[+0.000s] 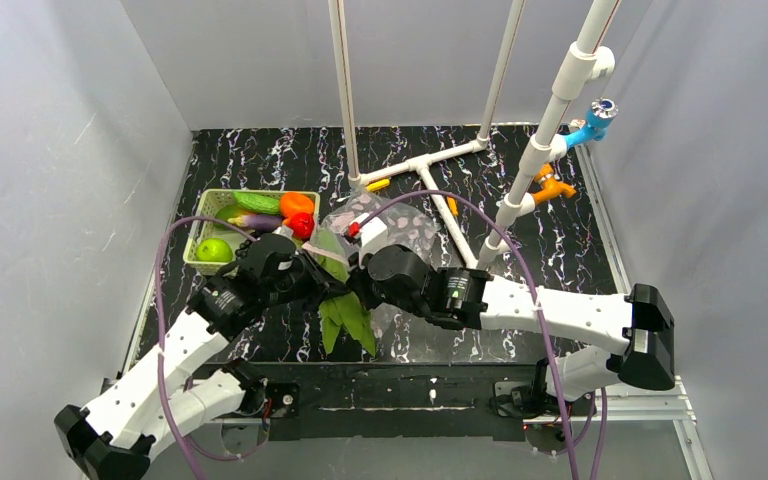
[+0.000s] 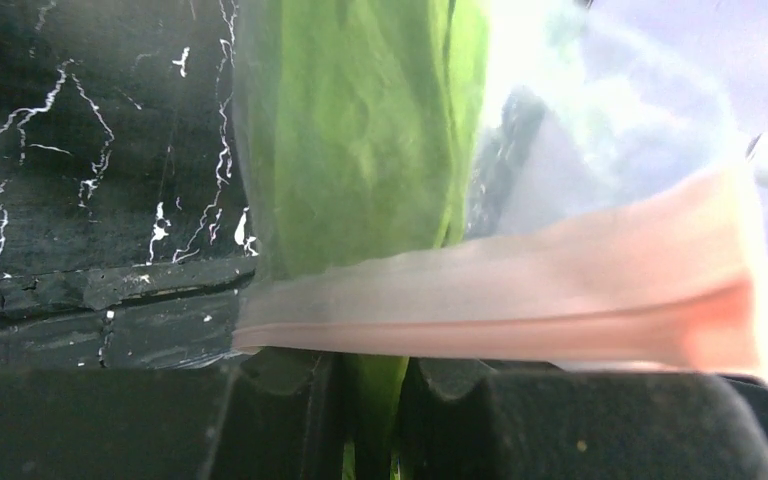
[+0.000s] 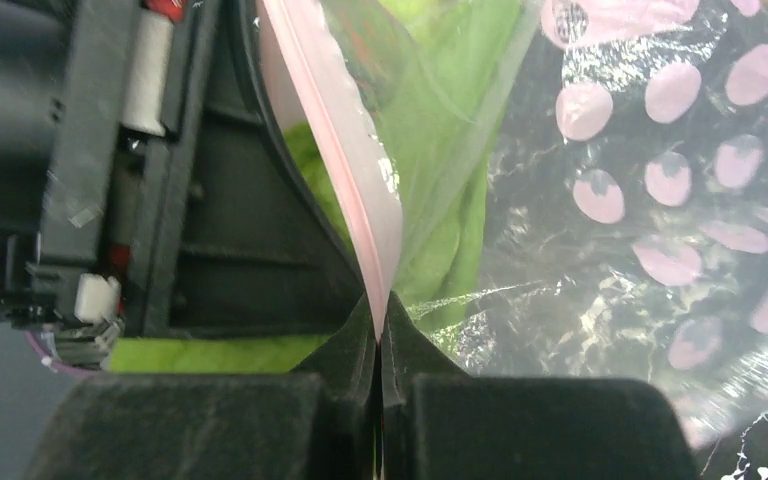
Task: Place the food in the zip-top bag and seal the zipper
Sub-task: Place the fake vegetable in the zipper food storage bag.
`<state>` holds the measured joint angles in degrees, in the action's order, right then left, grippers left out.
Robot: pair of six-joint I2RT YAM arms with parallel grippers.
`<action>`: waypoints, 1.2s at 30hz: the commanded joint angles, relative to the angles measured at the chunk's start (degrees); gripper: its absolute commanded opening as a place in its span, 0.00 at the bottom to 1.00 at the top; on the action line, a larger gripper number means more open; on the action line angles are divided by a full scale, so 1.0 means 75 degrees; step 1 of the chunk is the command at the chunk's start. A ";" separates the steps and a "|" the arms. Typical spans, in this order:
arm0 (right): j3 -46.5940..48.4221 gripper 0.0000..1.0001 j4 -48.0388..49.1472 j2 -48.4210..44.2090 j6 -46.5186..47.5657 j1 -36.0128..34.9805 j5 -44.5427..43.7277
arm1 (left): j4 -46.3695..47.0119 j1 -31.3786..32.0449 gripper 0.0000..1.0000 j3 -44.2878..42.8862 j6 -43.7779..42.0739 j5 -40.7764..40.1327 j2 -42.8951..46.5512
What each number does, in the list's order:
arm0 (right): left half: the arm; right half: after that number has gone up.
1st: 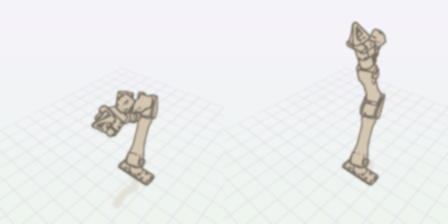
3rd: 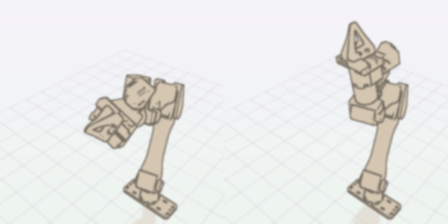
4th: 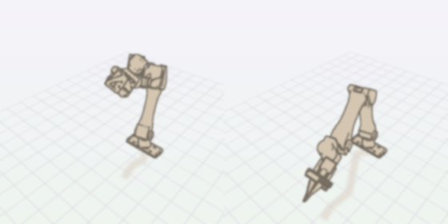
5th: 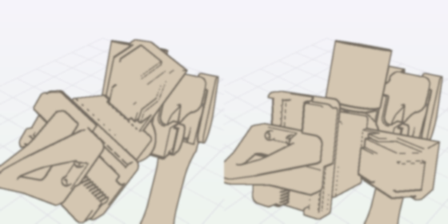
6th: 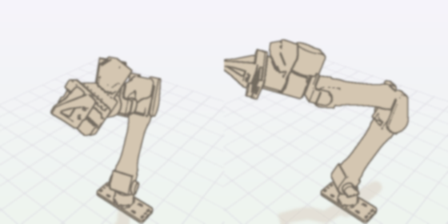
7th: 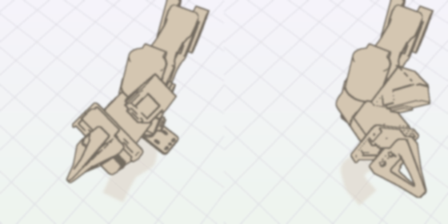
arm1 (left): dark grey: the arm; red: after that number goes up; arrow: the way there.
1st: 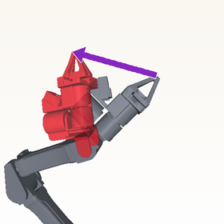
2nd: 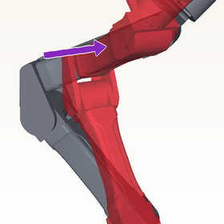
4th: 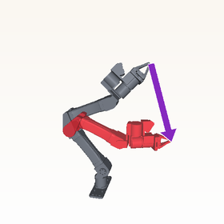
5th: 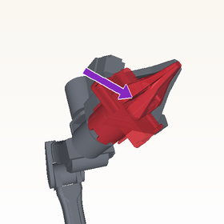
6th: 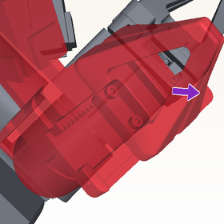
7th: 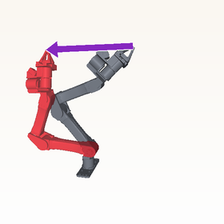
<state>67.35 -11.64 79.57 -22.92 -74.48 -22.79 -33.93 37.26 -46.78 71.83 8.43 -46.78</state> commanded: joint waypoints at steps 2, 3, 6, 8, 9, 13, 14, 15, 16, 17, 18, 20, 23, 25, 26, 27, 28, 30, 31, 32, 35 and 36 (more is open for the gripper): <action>0.0005 0.01 0.0249 -0.0195 -0.0195 -0.0133 0.0567 | 0.0238 -0.0006 0.00 0.0102 0.0740 -0.1382 0.0874; 0.0074 0.01 0.0220 -0.0167 -0.0384 -0.0130 0.0719 | 0.0918 -0.0005 0.00 0.0438 0.0721 -0.1324 0.1060; 0.0374 0.01 0.0119 -0.0117 -0.0922 -0.0119 0.1054 | 0.1905 -0.0013 0.00 0.0968 0.0558 -0.1158 0.1293; 0.0603 0.01 -0.0239 -0.0078 -0.1234 -0.0013 0.1211 | 0.1766 -0.0014 0.00 0.0883 0.0381 -0.1142 0.1320; 0.0652 0.01 -0.0286 -0.0091 -0.1316 0.0058 0.1371 | 0.1664 -0.0009 0.00 0.0815 0.0242 -0.1165 0.1339; 0.0750 0.01 -0.0424 -0.0201 -0.1642 0.0234 0.2098 | 0.0833 -0.0010 0.02 0.0480 -0.0225 -0.1656 0.1474; 0.0813 0.01 -0.0522 -0.0213 -0.1798 0.0238 0.2155 | 0.0834 -0.0015 0.06 0.0533 -0.0254 -0.1728 0.1520; 0.0845 0.01 -0.0556 -0.0215 -0.1843 0.0239 0.2271 | 0.0833 -0.0011 0.10 0.0612 -0.0209 -0.1753 0.1555; 0.0876 0.01 -0.0603 -0.0205 -0.1863 0.0236 0.2314 | 0.0832 -0.0012 0.14 0.0699 -0.0092 -0.1738 0.1597; 0.0896 0.01 -0.0644 -0.0194 -0.1818 0.0237 0.2348 | 0.0833 -0.0011 0.19 0.0767 -0.0001 -0.1729 0.1624; 0.0873 0.01 -0.0650 -0.0192 -0.1759 0.0236 0.2388 | 0.0777 -0.0010 0.23 0.0830 0.0107 -0.1710 0.1650; 0.0799 0.01 -0.0661 -0.0202 -0.1718 0.0236 0.2447 | 0.0645 -0.0012 0.28 0.0875 0.0273 -0.1655 0.1590; 0.0736 0.01 -0.0696 -0.0225 -0.1778 0.0248 0.2623 | 0.0394 -0.0016 0.47 0.0612 0.0085 -0.1429 0.1382; 0.0705 0.01 -0.0726 -0.0227 -0.1889 0.0304 0.2799 | 0.0225 -0.0012 0.63 0.0422 -0.0021 -0.1153 0.1272; 0.0678 0.01 -0.0739 -0.0232 -0.1958 0.0361 0.2910 | 0.0111 -0.0011 0.67 0.0326 -0.0054 -0.0925 0.1271; 0.0645 0.01 -0.0730 -0.0246 -0.2065 0.0445 0.2978 | -0.0015 -0.0016 0.70 0.0292 -0.0090 -0.0738 0.1287; 0.0589 0.01 -0.0689 -0.0274 -0.2145 0.0543 0.3192 | -0.0146 -0.0010 0.71 0.0292 -0.0093 -0.0611 0.1352; 0.0512 0.01 -0.0625 -0.0316 -0.2244 0.0686 0.3380 | -0.0495 -0.0004 0.73 0.0334 -0.0086 -0.0428 0.1641; 0.0491 0.01 -0.0623 -0.0330 -0.2243 0.0721 0.3388 | -0.0628 -0.0010 0.73 0.0382 -0.0080 -0.0399 0.1763; 0.0489 0.01 -0.0617 -0.0341 -0.2233 0.0733 0.3390 | -0.0741 -0.0010 0.72 0.0443 -0.0076 -0.0355 0.2016; 0.0471 0.01 -0.0594 -0.0324 -0.2206 0.0748 0.3392 | -0.1018 -0.0015 0.64 0.0644 -0.0059 -0.0444 0.2493; 0.0466 0.01 -0.0558 -0.0331 -0.2212 0.0746 0.3425 | -0.1023 -0.0012 0.60 0.0718 -0.0062 -0.0448 0.2582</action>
<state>70.91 -17.80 79.44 -38.89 -69.01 0.54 -37.34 37.26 -42.13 72.03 4.29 -31.11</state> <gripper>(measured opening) 0.026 0.662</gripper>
